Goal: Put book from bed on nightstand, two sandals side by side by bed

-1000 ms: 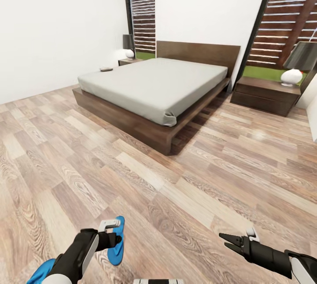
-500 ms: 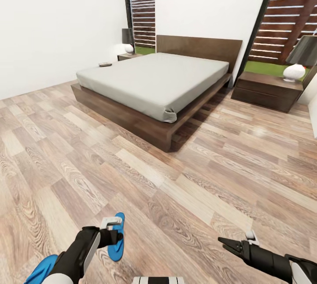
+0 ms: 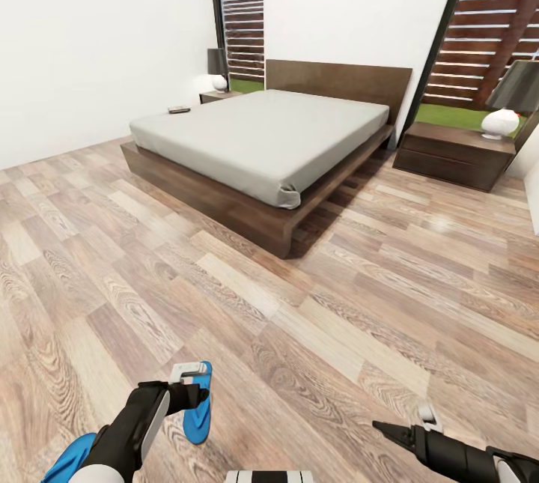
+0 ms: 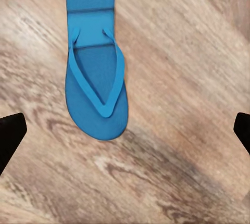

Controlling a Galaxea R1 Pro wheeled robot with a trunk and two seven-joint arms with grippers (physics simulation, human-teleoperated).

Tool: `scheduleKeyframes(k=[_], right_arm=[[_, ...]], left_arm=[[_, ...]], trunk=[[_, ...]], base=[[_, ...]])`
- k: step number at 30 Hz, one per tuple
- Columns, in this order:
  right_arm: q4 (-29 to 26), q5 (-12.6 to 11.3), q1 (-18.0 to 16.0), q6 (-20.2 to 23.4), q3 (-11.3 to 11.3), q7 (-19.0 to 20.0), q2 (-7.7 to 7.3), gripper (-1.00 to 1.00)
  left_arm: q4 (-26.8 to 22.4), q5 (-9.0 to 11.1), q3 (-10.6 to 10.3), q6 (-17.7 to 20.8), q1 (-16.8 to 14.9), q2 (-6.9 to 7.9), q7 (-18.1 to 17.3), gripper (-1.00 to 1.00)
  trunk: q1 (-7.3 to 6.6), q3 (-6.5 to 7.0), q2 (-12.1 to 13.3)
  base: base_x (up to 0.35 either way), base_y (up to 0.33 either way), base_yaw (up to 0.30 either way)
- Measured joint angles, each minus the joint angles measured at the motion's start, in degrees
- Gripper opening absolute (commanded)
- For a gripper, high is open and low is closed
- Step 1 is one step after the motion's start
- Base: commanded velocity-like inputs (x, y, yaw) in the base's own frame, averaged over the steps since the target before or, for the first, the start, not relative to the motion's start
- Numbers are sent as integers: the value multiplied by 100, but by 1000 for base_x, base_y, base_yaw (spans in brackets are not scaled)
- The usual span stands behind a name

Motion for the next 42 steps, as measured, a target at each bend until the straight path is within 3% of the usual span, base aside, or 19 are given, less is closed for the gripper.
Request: scheduleKeyframes(k=[18,19,20,42], right_arm=[[579,19,-4,-589,-4,-24,0,100],[630,20,-4,-1496,-6,-31,0,100],[632,24,-2,-1534,-5,-32,0,100],[640,24,-4,-1544,-5,-37,0,100]], left_arm=[[-3,-8,0,-1,0,2,23,100],[-3,-8,0,-1,0,2,23,100],[-3,-8,0,-1,0,2,23,100],[-12,-8,4,16,0,0,24,100]], trunk=[[0,0,0],[0,0,0],[0,0,0],[0,0,0]], base=[[0,0,0],[0,0,0],[0,0,0],[0,0,0]])
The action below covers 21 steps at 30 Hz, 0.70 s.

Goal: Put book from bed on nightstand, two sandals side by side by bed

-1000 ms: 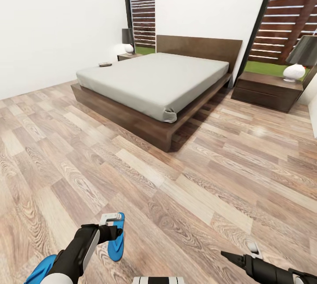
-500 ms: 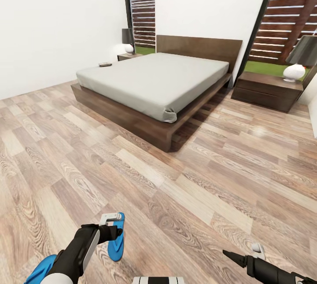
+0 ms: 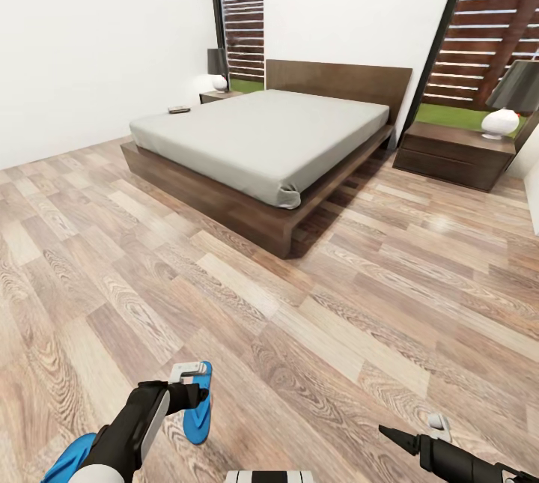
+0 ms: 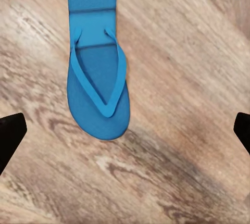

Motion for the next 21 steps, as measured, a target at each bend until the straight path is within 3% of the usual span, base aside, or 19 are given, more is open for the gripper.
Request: scheduleKeyframes(k=[21], right_arm=[[-1,1,4,-1,0,0,0,100]], left_arm=[[0,0,4,1,0,2,0,100]], trunk=[[49,-421,-25]], base=[[0,0,0]])
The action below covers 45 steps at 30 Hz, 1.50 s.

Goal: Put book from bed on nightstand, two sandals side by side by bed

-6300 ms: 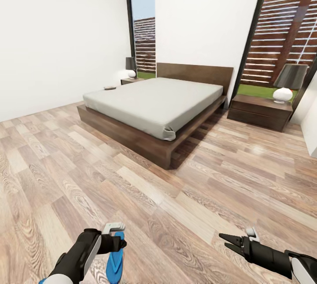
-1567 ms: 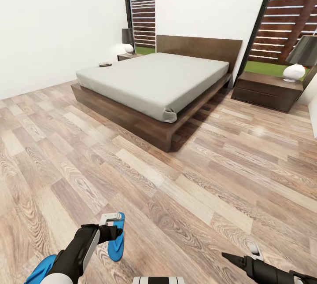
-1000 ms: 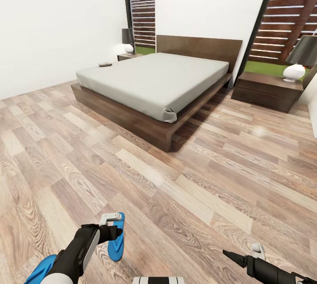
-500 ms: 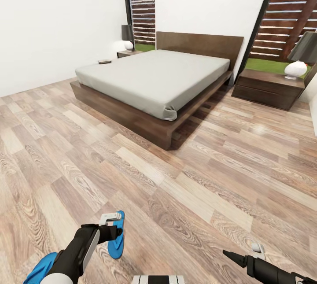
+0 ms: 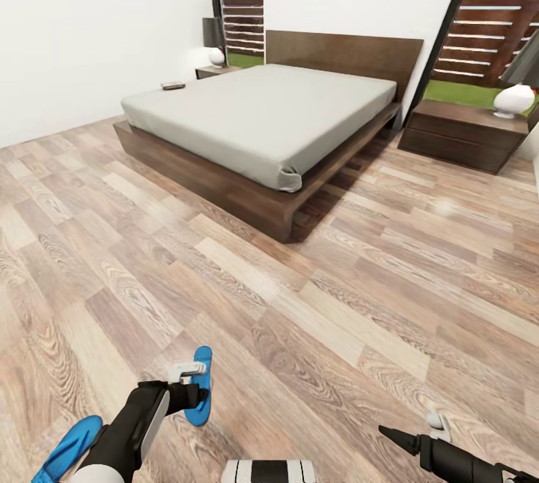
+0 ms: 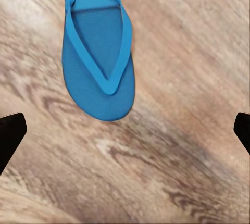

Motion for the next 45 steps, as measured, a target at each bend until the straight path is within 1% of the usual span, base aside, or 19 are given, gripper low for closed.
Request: scheduleKeyframes(k=[4,17,23,30,42,45], right_arm=[[1,0,1,0,0,0,0,100],[2,-1,0,0,0,0,0,100],[2,-1,-3,0,0,-3,0,100],[2,0,-1,-2,0,-4,0,100],[2,0,-2,-5,0,-9,0,100],[2,0,-2,-2,0,-9,2,100]], left_arm=[[0,0,-1,-2,0,0,0,100],[0,5,-6,-21,0,-9,-6,100],[0,7,0,-32,0,-3,-1,100],[0,7,1,-35,0,0,-1,100],[0,4,1,-35,0,0,0,100],[0,7,1,-35,0,0,0,100]], trunk=[[10,-89,-5],[10,-89,-6],[8,-89,-6],[9,-89,-6],[7,-89,-6],[9,-89,-6]], base=[[0,0,0],[3,0,0],[207,0,0],[84,0,0],[303,0,0],[134,0,0]])
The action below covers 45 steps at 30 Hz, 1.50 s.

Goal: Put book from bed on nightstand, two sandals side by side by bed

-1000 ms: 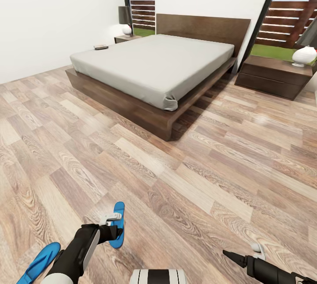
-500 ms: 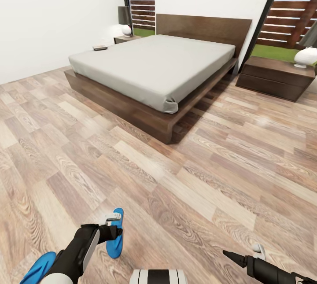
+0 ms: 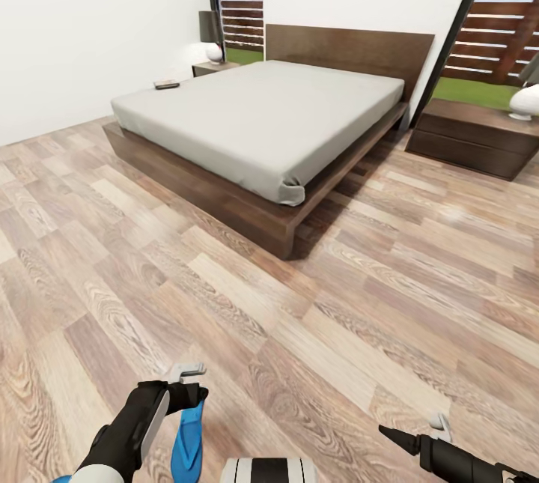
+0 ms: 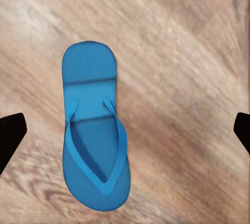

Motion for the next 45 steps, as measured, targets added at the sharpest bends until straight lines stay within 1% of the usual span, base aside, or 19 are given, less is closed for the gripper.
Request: scheduleKeyframes(k=[15,45], right_arm=[[0,0,1,0,0,0,-2,100],[0,0,2,-2,0,0,-2,100]], left_arm=[[0,-5,0,9,0,0,0,100],[0,-7,4,9,0,0,8,100]], trunk=[[1,0,0],[79,-664,-40]], base=[[15,0,0],[0,0,0]])
